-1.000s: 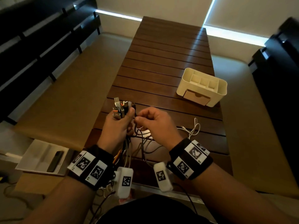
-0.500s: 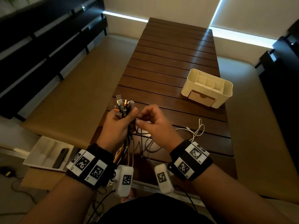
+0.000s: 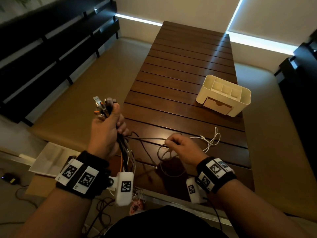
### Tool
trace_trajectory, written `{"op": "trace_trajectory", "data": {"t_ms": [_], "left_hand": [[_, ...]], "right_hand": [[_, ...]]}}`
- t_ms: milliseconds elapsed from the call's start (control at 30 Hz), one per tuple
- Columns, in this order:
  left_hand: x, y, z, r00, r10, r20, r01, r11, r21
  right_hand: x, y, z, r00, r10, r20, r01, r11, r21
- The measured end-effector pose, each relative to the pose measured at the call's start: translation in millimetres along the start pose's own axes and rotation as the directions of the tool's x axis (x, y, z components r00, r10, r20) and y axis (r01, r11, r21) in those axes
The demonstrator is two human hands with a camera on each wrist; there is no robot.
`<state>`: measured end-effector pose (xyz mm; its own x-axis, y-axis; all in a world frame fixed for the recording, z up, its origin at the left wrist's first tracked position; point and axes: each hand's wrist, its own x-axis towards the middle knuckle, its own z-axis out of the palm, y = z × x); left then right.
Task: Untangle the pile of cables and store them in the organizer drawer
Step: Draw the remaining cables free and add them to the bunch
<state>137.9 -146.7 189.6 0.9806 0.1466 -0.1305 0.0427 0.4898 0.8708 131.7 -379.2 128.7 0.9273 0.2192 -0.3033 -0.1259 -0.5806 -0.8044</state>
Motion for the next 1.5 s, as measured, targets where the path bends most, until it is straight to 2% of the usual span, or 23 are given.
{"op": "trace_trajectory", "data": {"t_ms": [100, 233, 300, 367, 433, 533, 600, 667, 733, 800, 867, 933, 967, 1033, 1100, 1133, 1167, 1200, 1300, 1333, 1400, 1433, 1500], "left_hand": [[2, -1, -7, 0.996, 0.007, 0.086, -0.014, 0.996, 0.084], [-3, -10, 10, 0.974, -0.087, 0.211, 0.002, 0.928, 0.373], [-6, -13, 17, 0.947, -0.144, 0.287, -0.016, 0.872, 0.49], [-6, -12, 19, 0.913, -0.217, 0.344, -0.008, 0.836, 0.548], [-3, -5, 17, 0.871, -0.306, 0.384, 0.039, 0.823, 0.567], [2, 5, 13, 0.825, -0.38, 0.417, 0.001, 0.74, 0.673], [7, 12, 6, 0.852, -0.373, 0.368, 0.008, 0.712, 0.702], [16, 17, -9, 0.908, -0.342, 0.24, 0.107, 0.746, 0.657], [23, 21, -24, 0.943, -0.309, 0.125, 0.175, 0.779, 0.602], [23, 21, -24, 0.967, -0.233, 0.099, 0.113, 0.747, 0.655], [21, 16, -14, 0.987, -0.091, 0.131, -0.037, 0.667, 0.745], [18, 9, 1, 0.984, 0.026, 0.178, -0.153, 0.638, 0.754], [14, 5, 9, 0.977, 0.042, 0.208, -0.187, 0.639, 0.747], [4, -2, 25, 0.947, -0.014, 0.321, -0.239, 0.638, 0.732], [-4, -6, 35, 0.884, -0.117, 0.452, -0.278, 0.646, 0.711], [-6, -6, 37, 0.86, -0.146, 0.489, -0.29, 0.647, 0.705], [-6, -5, 37, 0.855, -0.155, 0.494, -0.286, 0.654, 0.7], [-4, -4, 35, 0.866, -0.142, 0.479, -0.28, 0.657, 0.7], [6, 5, 18, 0.946, -0.025, 0.323, -0.223, 0.672, 0.706], [10, 9, 10, 0.969, -0.002, 0.245, -0.171, 0.714, 0.679], [16, 17, -5, 0.993, -0.035, 0.114, -0.039, 0.806, 0.591], [17, 20, -9, 0.994, -0.054, 0.095, -0.011, 0.813, 0.583], [15, 19, -10, 0.991, -0.029, 0.133, -0.068, 0.743, 0.666]], "right_hand": [[-1, -8, -12, 0.999, -0.015, -0.049, 0.016, 0.999, 0.031], [-2, -46, -13, 0.984, -0.174, -0.033, 0.174, 0.985, -0.004], [-4, -63, -13, 0.961, -0.273, -0.04, 0.272, 0.962, -0.023], [-6, -69, -17, 0.946, -0.318, -0.053, 0.318, 0.948, -0.024], [-9, -69, -20, 0.945, -0.325, -0.027, 0.325, 0.945, -0.019], [-12, -64, -20, 0.949, -0.316, -0.009, 0.316, 0.948, -0.031], [-13, -59, -26, 0.954, -0.291, -0.07, 0.29, 0.957, -0.02], [-13, -49, -41, 0.959, -0.228, -0.167, 0.233, 0.972, 0.014], [-14, -41, -56, 0.953, -0.164, -0.254, 0.188, 0.979, 0.075], [-12, -38, -61, 0.95, -0.129, -0.283, 0.154, 0.986, 0.066], [-7, -40, -57, 0.962, -0.122, -0.244, 0.124, 0.992, -0.008], [-2, -45, -46, 0.975, -0.141, -0.171, 0.122, 0.986, -0.116], [0, -48, -41, 0.978, -0.155, -0.141, 0.134, 0.98, -0.147], [0, -55, -33, 0.97, -0.217, -0.11, 0.199, 0.968, -0.152], [-1, -63, -32, 0.947, -0.3, -0.117, 0.284, 0.95, -0.132], [-2, -66, -33, 0.935, -0.332, -0.125, 0.319, 0.941, -0.117], [-3, -68, -35, 0.929, -0.35, -0.123, 0.339, 0.936, -0.097], [-4, -68, -37, 0.929, -0.351, -0.114, 0.344, 0.936, -0.078], [-9, -60, -52, 0.949, -0.277, -0.152, 0.275, 0.961, -0.036], [-11, -55, -60, 0.948, -0.243, -0.205, 0.246, 0.969, -0.007], [-13, -43, -76, 0.93, -0.177, -0.321, 0.206, 0.977, 0.059], [-14, -38, -82, 0.92, -0.154, -0.36, 0.196, 0.977, 0.084], [-14, -34, -87, 0.918, -0.135, -0.372, 0.182, 0.979, 0.093]]}}
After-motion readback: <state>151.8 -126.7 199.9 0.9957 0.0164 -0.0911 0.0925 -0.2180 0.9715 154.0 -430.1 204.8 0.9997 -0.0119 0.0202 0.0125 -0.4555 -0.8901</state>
